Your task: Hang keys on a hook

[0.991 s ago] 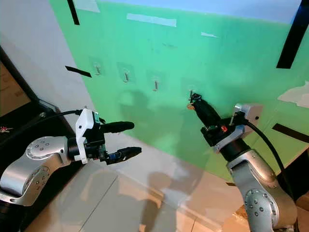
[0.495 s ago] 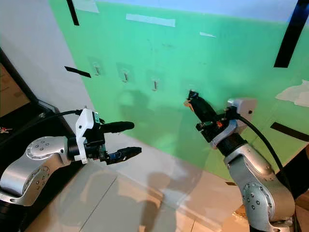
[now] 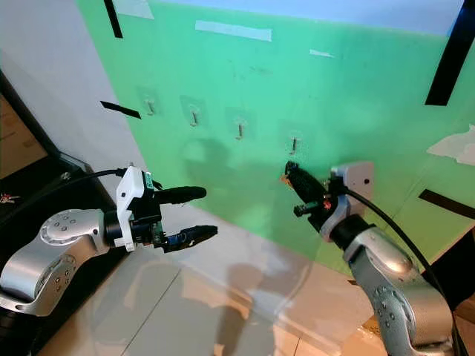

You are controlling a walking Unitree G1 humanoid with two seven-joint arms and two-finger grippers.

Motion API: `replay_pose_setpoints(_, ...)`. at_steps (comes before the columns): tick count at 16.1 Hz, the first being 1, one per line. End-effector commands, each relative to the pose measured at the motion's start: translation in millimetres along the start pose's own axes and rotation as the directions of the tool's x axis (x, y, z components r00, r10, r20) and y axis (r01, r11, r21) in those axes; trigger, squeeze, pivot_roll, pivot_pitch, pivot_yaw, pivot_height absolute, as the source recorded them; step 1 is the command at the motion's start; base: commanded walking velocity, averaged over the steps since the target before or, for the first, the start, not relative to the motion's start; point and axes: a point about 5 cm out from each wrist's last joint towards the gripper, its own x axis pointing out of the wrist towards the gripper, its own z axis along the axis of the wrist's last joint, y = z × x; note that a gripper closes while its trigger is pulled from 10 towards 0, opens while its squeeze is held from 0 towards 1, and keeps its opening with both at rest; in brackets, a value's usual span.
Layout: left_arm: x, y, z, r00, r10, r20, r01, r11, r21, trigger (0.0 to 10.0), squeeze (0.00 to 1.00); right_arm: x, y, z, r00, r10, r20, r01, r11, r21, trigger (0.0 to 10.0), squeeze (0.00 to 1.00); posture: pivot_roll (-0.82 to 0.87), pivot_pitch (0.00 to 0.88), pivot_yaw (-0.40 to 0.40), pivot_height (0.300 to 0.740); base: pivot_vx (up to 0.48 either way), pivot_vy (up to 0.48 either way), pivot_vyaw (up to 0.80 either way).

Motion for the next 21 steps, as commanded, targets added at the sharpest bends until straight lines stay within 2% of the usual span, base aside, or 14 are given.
replay_pose_setpoints(1, -0.7, -0.4, 0, 1.000, -0.005, -0.017, 0.005, 1.000, 0.007, 10.0, 0.00, -1.7, 6.3, 1, 0.999, 0.053, 0.006, -0.053, 0.999, 0.002, 10.0, 0.00, -0.15, 0.000, 0.089, 0.740, 0.000, 0.000, 0.00)
replay_pose_setpoints(5, 0.6, 0.7, 2, 1.000, -0.003, -0.013, 0.004, 1.000, 0.008, 10.0, 0.00, -14.7, 14.4, 26, 0.971, 0.183, 0.156, -0.191, 0.981, 0.035, 10.0, 0.00, -0.16, 0.000, 0.096, 0.740, 0.000, 0.000, 0.00)
replay_pose_setpoints(7, 2.2, 1.5, 3, 1.000, -0.004, -0.009, 0.004, 1.000, 0.009, 10.0, 0.00, -19.2, 14.5, 30, 0.962, 0.224, 0.154, -0.228, 0.974, 0.011, 10.0, 0.00, -0.16, 0.000, 0.098, 0.740, 0.000, 0.000, 0.00)
replay_pose_setpoints(8, 3.4, 1.8, 3, 1.000, -0.006, -0.005, 0.006, 1.000, 0.010, 10.0, 0.00, -23.3, 12.8, 31, 0.962, 0.241, 0.125, -0.240, 0.970, -0.027, 10.0, 0.00, -0.17, 0.000, 0.099, 0.740, 0.000, 0.000, 0.00)
replay_pose_setpoints(10, 4.2, 2.2, 3, 1.000, -0.006, -0.002, 0.006, 1.000, 0.010, 10.0, 0.00, -25.5, 10.4, 36, 0.962, 0.235, 0.139, -0.233, 0.972, -0.036, 10.0, 0.00, -0.17, 0.000, 0.100, 0.740, 0.000, 0.000, 0.00)
replay_pose_setpoints(13, 5.2, 2.4, 4, 1.000, -0.008, 0.000, 0.008, 1.000, 0.011, 10.0, 0.00, -27.0, 14.5, 46, 0.938, 0.273, 0.215, -0.282, 0.959, 0.008, 10.0, 0.00, -0.17, 0.000, 0.100, 0.740, 0.000, 0.000, 0.00)
replay_pose_setpoints(14, 5.4, 2.6, 4, 1.000, -0.008, 0.000, 0.008, 1.000, 0.010, 10.0, 0.00, -28.8, 18.8, 49, 0.916, 0.314, 0.250, -0.333, 0.942, 0.039, 10.0, 0.00, -0.17, 0.000, 0.100, 0.740, 0.000, 0.000, 0.00)
replay_pose_setpoints(16, 5.3, 2.6, 3, 1.000, -0.009, 0.000, 0.009, 1.000, 0.008, 10.0, 0.00, -36.3, 35.3, 51, 0.838, 0.452, 0.306, -0.502, 0.858, 0.109, 10.0, 0.00, -0.17, 0.000, 0.100, 0.740, 0.000, 0.000, 0.00)
replay_pose_setpoints(18, 5.7, 3.1, 3, 1.000, -0.010, -0.001, 0.010, 1.000, 0.008, 10.0, 0.00, -37.3, 43.1, 47, 0.812, 0.507, 0.289, -0.557, 0.822, 0.122, 10.0, 0.00, -0.17, 0.000, 0.100, 0.740, 0.000, 0.000, 0.00)
replay_pose_setpoints(19, 5.8, 3.3, 3, 1.000, -0.010, -0.001, 0.010, 1.000, 0.009, 10.0, 0.00, -35.8, 44.9, 45, 0.811, 0.511, 0.285, -0.560, 0.819, 0.124, 10.0, 0.00, -0.17, 0.000, 0.099, 0.740, 0.000, 0.000, 0.00)
replay_pose_setpoints(20, 6.0, 3.5, 3, 1.000, -0.009, -0.002, 0.009, 1.000, 0.009, 10.0, 0.00, -32.8, 43.1, 45, 0.828, 0.489, 0.275, -0.533, 0.839, 0.112, 10.0, 0.00, -0.17, 0.000, 0.099, 0.740, 0.000, 0.000, 0.00)
replay_pose_setpoints(21, 5.6, 3.8, 3, 1.000, -0.006, -0.002, 0.006, 1.000, 0.010, 10.0, 0.00, -21.6, 33.5, 42, 0.900, 0.376, 0.219, -0.392, 0.919, 0.032, 10.0, 0.00, -0.17, 0.000, 0.099, 0.740, 0.000, 0.000, 0.00)
